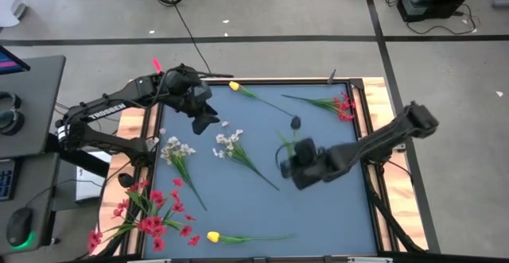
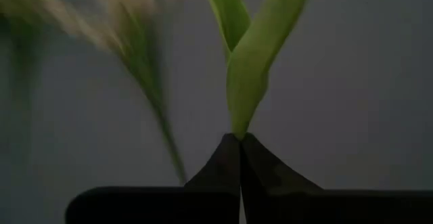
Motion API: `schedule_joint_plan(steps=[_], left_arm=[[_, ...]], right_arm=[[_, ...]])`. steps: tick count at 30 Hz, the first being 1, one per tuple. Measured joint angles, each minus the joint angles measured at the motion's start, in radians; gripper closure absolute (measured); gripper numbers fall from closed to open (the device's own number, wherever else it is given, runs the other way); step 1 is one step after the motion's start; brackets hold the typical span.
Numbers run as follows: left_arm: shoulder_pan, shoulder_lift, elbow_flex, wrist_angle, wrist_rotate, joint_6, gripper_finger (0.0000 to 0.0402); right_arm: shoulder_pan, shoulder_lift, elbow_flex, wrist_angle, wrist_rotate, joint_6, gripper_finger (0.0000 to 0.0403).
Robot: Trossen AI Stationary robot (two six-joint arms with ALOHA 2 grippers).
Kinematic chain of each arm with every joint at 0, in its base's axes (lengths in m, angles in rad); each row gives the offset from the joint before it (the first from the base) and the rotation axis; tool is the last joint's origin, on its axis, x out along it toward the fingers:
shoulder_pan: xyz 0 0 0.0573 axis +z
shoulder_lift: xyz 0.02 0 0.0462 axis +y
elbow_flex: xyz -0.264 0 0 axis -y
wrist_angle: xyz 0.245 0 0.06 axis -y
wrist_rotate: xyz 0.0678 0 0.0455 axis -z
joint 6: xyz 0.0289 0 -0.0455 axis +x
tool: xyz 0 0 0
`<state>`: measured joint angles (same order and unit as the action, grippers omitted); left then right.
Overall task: Sort flowers into vase by color
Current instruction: Put the black flower into the transparent vase
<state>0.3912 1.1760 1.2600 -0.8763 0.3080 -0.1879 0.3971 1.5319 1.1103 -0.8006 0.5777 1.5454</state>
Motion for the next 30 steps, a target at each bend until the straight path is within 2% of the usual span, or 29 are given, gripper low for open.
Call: schedule_joint_plan(steps=[2, 4, 8, 11, 18, 21, 25, 30], left_arm=[[0.009, -0.002, 0.000, 0.031, 0.048, 0.000, 0.0230], [0.011, 0.000, 0.000, 0.093, 0.119, -0.003, 0.0230], [0.003, 0.002, 0.000, 0.202, 0.183, -0.011, 0.0228], [-0.008, 0.002, 0.000, 0.270, 0.187, -0.003, 0.0214], [-0.068, 0.023, 0.000, 0.436, 0.199, -0.001, 0.0156], [-0.081, 0.050, -0.001, 0.502, 0.196, -0.035, 0.0145], [-0.086, 0.077, -0.001, 0.582, 0.183, -0.061, 0.0155], [-0.088, 0.111, -0.001, 0.645, 0.184, -0.074, 0.0191]], right_arm=[[-0.025, -0.057, 0.000, 0.091, 0.081, -0.118, 0.0401], [-0.056, -0.098, 0.000, 0.218, 0.114, -0.278, 0.0402], [-0.131, -0.147, 0.002, 0.527, 0.081, -0.636, 0.0402], [-0.180, -0.156, 0.002, 0.699, 0.024, -0.802, 0.0402], [-0.281, -0.154, 0.002, 0.967, -0.141, -1.023, 0.0403], [-0.313, -0.144, 0.002, 1.032, -0.206, -1.073, 0.0403], [-0.348, -0.133, 0.002, 1.072, -0.267, -1.103, 0.0403], [-0.380, -0.127, 0.002, 1.116, -0.330, -1.128, 0.0403]])
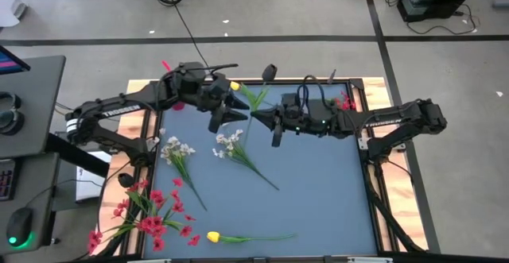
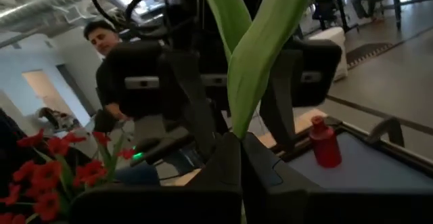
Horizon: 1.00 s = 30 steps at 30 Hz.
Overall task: Sort flowers into vase by color
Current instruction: Put the black flower into the transparent vase
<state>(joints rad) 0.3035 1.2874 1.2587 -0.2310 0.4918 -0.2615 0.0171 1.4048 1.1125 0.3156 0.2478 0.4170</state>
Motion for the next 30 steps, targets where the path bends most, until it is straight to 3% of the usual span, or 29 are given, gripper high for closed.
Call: schedule_joint_plan(steps=[13, 20, 25, 30], left_arm=[[0.002, 0.053, 0.000, 0.097, -0.004, 0.014, 0.0261], [0.002, 0.051, 0.000, 0.100, 0.004, 0.086, 0.0376], [0.007, 0.050, 0.000, 0.097, 0.008, 0.100, 0.0394], [0.033, -0.003, 0.000, 0.043, 0.000, 0.154, 0.0397]], right_arm=[[-0.076, 0.001, 0.000, 0.027, -0.122, -0.013, 0.0402], [-0.097, 0.001, 0.000, 0.026, -0.175, -0.005, 0.0400], [-0.104, -0.001, 0.000, 0.011, -0.190, 0.000, 0.0362], [-0.107, -0.072, 0.000, -0.169, -0.198, -0.045, 0.0306]])
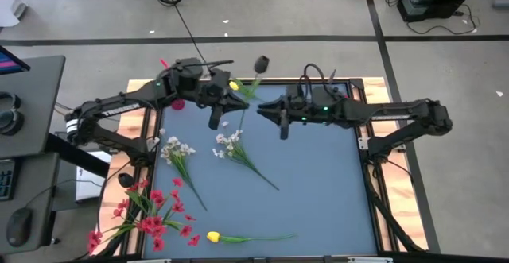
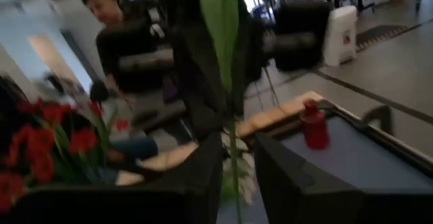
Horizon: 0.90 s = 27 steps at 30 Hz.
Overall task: Sort flowers into vase by color
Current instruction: Put the black flower into the transparent vase
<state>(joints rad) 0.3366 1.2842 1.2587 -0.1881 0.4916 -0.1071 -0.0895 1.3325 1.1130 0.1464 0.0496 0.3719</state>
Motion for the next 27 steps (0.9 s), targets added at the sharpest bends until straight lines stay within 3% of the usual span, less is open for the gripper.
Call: schedule_joint_plan(steps=[6, 13, 27], left_arm=[[0.012, -0.094, 0.001, -0.085, -0.050, 0.129, 0.0399], [-0.013, -0.195, 0.001, -0.092, -0.045, 0.300, 0.0400], [-0.057, -0.336, -0.088, -0.114, -0.056, 0.277, 0.0400]], right_arm=[[0.000, -0.165, 0.000, -0.253, -0.014, -0.120, 0.0307], [0.000, -0.311, 0.000, -0.457, -0.170, -0.326, 0.0316], [-0.011, -0.400, 0.000, -0.532, -0.182, -0.323, 0.0316]])
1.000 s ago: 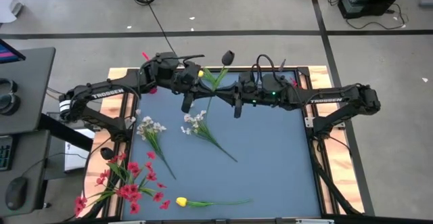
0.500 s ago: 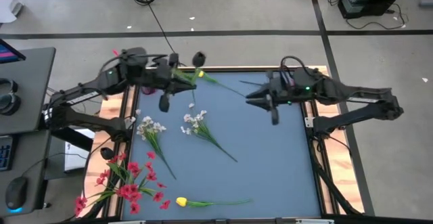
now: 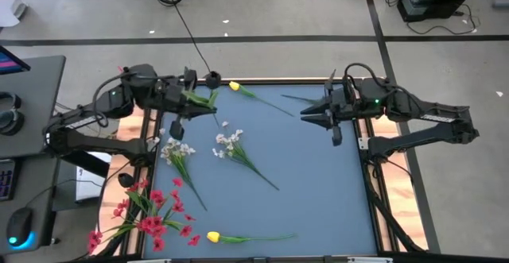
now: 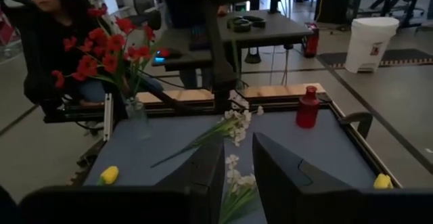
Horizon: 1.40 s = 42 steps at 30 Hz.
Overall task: Sort flowers into vase by color
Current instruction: Put the black flower into the transparent vase
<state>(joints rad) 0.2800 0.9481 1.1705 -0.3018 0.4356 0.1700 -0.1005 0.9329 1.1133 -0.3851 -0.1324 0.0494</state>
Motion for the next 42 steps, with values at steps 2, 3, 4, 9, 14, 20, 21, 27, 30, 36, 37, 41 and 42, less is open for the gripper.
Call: schedule_joint_plan(steps=[2, 3, 4, 9, 14, 20, 21, 27, 30, 36, 37, 41, 42], left_arm=[[-0.012, -0.016, 0.000, -0.013, 0.032, -0.001, 0.0395], [-0.019, -0.021, 0.000, -0.017, 0.044, 0.006, 0.0391], [-0.026, -0.023, 0.000, -0.017, 0.051, 0.014, 0.0388], [-0.040, -0.027, 0.000, -0.041, 0.052, 0.022, 0.0389], [-0.040, -0.029, 0.000, -0.047, 0.052, 0.022, 0.0391], [-0.040, -0.044, 0.000, -0.082, 0.052, 0.029, 0.0391], [-0.040, -0.046, 0.000, -0.086, 0.052, 0.029, 0.0391], [-0.040, -0.094, 0.000, -0.145, 0.052, 0.076, 0.0391], [-0.040, -0.138, 0.000, -0.241, 0.052, 0.098, 0.0391], [-0.034, -0.270, 0.000, -0.448, 0.051, 0.209, 0.0391], [-0.029, -0.295, 0.000, -0.464, 0.037, 0.225, 0.0391], [-0.007, -0.391, 0.001, -0.530, -0.086, 0.264, 0.0391], [-0.006, -0.410, 0.002, -0.547, -0.109, 0.263, 0.0391]], right_arm=[[0.000, 0.004, 0.000, 0.001, 0.000, 0.000, 0.0316], [0.000, 0.006, 0.000, 0.002, 0.000, 0.000, 0.0315], [0.000, 0.008, 0.000, 0.000, 0.000, 0.000, 0.0315], [0.000, 0.021, 0.000, 0.004, 0.000, 0.000, 0.0316], [0.000, 0.030, -0.001, 0.002, 0.000, 0.000, 0.0315], [0.000, 0.035, -0.001, 0.004, 0.000, 0.000, 0.0316], [0.000, 0.035, -0.001, 0.005, 0.000, 0.000, 0.0315], [0.000, 0.035, -0.001, 0.010, 0.000, 0.000, 0.0316], [0.000, 0.035, -0.001, 0.010, 0.000, 0.000, 0.0315], [0.000, 0.035, -0.001, 0.010, 0.000, 0.000, 0.0316], [0.000, 0.035, -0.001, 0.010, 0.000, 0.000, 0.0316], [0.000, 0.035, -0.001, 0.010, 0.000, 0.000, 0.0315], [0.000, 0.035, -0.001, 0.010, 0.000, 0.000, 0.0316]])
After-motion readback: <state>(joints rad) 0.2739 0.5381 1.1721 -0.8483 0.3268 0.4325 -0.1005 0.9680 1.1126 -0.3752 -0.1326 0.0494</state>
